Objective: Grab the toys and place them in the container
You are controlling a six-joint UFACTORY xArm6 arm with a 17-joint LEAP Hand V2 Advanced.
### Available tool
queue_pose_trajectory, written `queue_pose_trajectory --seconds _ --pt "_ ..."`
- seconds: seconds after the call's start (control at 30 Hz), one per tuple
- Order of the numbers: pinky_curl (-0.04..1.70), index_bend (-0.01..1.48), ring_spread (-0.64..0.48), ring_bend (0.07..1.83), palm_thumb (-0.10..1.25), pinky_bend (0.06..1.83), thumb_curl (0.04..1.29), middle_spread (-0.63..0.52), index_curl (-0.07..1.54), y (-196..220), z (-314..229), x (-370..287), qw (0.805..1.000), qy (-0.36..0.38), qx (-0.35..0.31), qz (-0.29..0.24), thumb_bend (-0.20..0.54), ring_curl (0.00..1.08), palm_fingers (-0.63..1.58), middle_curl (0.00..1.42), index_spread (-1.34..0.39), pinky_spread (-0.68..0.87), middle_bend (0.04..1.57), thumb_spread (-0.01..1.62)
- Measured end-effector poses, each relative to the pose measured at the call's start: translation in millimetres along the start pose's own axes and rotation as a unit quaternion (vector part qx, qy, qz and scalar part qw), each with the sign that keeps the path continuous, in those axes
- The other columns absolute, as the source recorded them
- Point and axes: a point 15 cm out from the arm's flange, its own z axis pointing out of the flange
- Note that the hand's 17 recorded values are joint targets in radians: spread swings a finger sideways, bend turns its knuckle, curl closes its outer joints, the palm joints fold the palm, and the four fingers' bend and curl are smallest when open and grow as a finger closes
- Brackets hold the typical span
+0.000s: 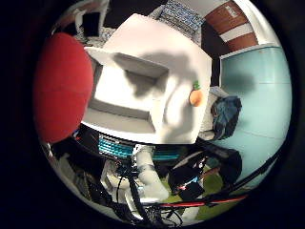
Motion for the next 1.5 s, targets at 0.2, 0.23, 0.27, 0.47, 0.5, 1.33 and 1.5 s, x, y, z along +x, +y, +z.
queue_pose_trajectory --seconds 0.2,0.23,0.27,0.47,0.5,1.33,1.5 --pt "0.65 0.18 0.18 0.44 0.62 0.5 0.43 0.02 0.45 6 -4 13 1.0 0.002 -0.007 -0.01 -0.022 0.34 0.07 0.4 -0.46 0.55 0.24 1.15" --pt "0.61 0.17 0.18 0.43 0.61 0.48 0.42 0.03 0.43 8 -4 15 1.0 0.002 -0.01 -0.012 -0.025 0.32 0.08 0.39 -0.46 0.56 0.22 1.14" --pt "0.6 0.17 0.18 0.41 0.61 0.47 0.42 0.03 0.42 9 -5 18 1.0 0.005 -0.012 -0.012 -0.023 0.32 0.08 0.38 -0.46 0.56 0.22 1.14" --pt "0.49 0.16 0.19 0.37 0.64 0.41 0.39 0.03 0.34 10 -11 64 0.999 0.039 -0.008 0.028 -0.016 0.28 0.12 0.35 -0.4 0.54 0.2 1.15" --pt "0.48 0.16 0.19 0.36 0.65 0.4 0.39 0.03 0.33 11 -13 79 0.998 0.047 -0.006 0.043 -0.017 0.28 0.12 0.35 -0.4 0.54 0.2 1.15" --pt "0.33 0.16 0.2 0.36 0.65 0.44 0.37 0.03 0.27 43 44 373 0.945 0.053 -0.031 0.321 -0.02 0.25 0.15 0.32 -0.34 0.48 0.19 1.14" --pt "0.32 0.16 0.2 0.37 0.65 0.45 0.37 0.03 0.27 53 70 408 0.935 0.046 -0.039 0.351 -0.02 0.25 0.15 0.32 -0.33 0.48 0.2 1.14"
